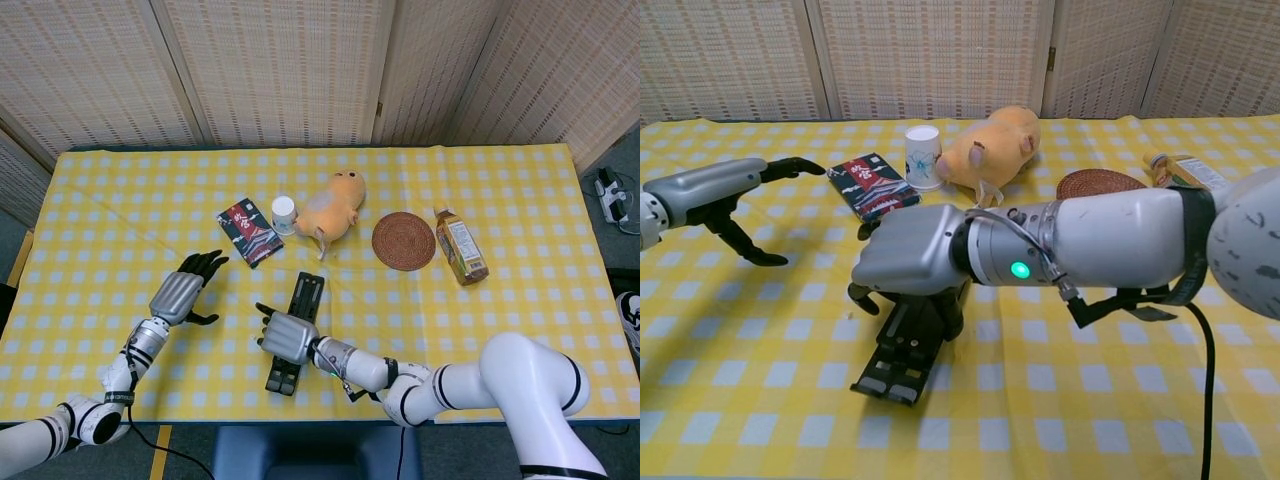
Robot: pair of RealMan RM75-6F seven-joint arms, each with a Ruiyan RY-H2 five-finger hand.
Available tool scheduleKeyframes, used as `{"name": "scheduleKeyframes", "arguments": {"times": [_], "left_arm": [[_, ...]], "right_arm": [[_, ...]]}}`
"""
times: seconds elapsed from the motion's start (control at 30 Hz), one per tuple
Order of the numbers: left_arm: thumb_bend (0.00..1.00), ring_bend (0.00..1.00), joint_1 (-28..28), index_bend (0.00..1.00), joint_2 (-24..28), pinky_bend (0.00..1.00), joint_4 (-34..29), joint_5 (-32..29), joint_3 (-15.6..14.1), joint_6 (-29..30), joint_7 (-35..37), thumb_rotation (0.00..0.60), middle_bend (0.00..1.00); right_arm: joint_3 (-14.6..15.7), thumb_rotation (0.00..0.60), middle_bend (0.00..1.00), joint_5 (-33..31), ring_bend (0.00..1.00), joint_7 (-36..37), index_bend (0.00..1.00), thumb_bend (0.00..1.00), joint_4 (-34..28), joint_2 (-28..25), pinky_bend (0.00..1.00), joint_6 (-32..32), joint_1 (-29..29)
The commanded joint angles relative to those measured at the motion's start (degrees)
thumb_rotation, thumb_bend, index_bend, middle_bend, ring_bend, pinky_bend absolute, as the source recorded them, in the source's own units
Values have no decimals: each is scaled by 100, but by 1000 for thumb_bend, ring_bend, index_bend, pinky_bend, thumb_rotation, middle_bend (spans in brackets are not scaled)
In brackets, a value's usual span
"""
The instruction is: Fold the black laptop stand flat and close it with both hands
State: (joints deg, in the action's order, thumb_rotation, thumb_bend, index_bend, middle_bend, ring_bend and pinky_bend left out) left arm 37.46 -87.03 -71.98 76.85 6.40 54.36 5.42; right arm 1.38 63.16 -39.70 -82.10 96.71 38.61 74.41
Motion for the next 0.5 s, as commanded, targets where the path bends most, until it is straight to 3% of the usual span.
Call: {"name": "scheduleKeyframes", "arguments": {"times": [0.03,0.17,0.3,0.37,0.43,0.5], "left_arm": [[212,0,4,53,0,0,-19,-3,6,5,-25,600,0],[212,0,11,52,9,0,-58,-23,19,2,-89,600,0],[212,0,10,52,25,0,-104,-46,32,16,-164,600,0],[212,0,5,52,37,0,-127,-55,36,34,-215,600,0],[212,0,1,52,55,0,-151,-61,40,52,-262,600,0],[212,0,-10,52,89,0,-191,-71,49,78,-308,600,0]], "right_arm": [[-3,600,505,232,324,175,423,142,15,-50,38,63,-103],[-13,600,540,407,349,289,463,142,34,-66,53,114,-191],[-9,600,510,512,334,333,437,142,37,-87,52,96,-253],[-3,600,428,472,274,268,310,141,-8,-118,45,64,-269],[-3,600,267,413,165,181,91,141,-78,-153,27,79,-293],[-13,600,155,372,113,109,8,142,-197,-196,17,197,-365]]}}
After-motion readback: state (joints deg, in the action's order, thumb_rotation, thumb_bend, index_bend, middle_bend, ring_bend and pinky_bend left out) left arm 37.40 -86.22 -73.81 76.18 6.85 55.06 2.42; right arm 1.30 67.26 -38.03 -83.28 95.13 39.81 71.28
